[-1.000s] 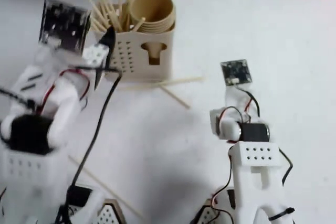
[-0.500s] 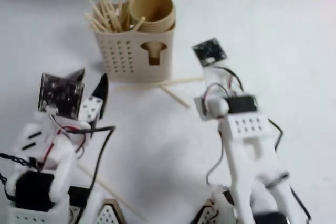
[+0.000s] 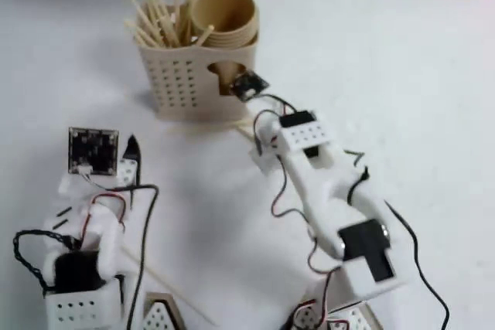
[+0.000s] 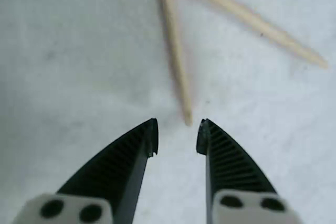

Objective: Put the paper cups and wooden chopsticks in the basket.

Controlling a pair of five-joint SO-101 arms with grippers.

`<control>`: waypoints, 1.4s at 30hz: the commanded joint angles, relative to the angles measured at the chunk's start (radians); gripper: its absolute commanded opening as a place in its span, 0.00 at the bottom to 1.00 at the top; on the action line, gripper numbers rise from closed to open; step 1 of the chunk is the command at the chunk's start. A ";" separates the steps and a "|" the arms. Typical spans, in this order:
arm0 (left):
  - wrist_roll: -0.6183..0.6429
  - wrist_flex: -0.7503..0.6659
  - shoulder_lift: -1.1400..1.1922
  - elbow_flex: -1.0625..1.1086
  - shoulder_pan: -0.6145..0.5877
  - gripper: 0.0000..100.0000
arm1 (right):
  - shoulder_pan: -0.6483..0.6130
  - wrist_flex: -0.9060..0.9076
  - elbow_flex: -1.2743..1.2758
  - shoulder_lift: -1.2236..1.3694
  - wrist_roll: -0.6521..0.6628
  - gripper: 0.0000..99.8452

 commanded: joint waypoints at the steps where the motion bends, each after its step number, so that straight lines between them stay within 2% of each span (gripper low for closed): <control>1: -0.005 -0.054 -0.058 0.083 -0.013 0.16 | 0.010 -0.039 -0.068 0.044 0.028 0.13; 7: -0.005 -0.057 -0.168 0.169 -0.047 0.16 | 0.005 -0.047 -0.092 0.133 0.071 0.13; 11: -0.005 -0.055 -0.222 0.201 -0.047 0.16 | 0.005 -0.039 -0.089 0.177 0.155 0.01; 19: -0.005 -0.041 -0.237 0.204 -0.047 0.16 | 0.010 0.117 -0.087 0.182 0.190 0.02; 24: -0.005 -0.041 -0.237 0.206 -0.047 0.16 | 0.021 0.245 -0.087 0.182 0.272 0.02; 33: -0.005 -0.041 -0.237 0.206 -0.047 0.16 | 0.136 0.389 -0.086 0.168 0.396 0.02; 42: -0.005 -0.041 -0.237 0.206 -0.047 0.16 | 0.239 0.429 0.164 -0.114 0.592 0.02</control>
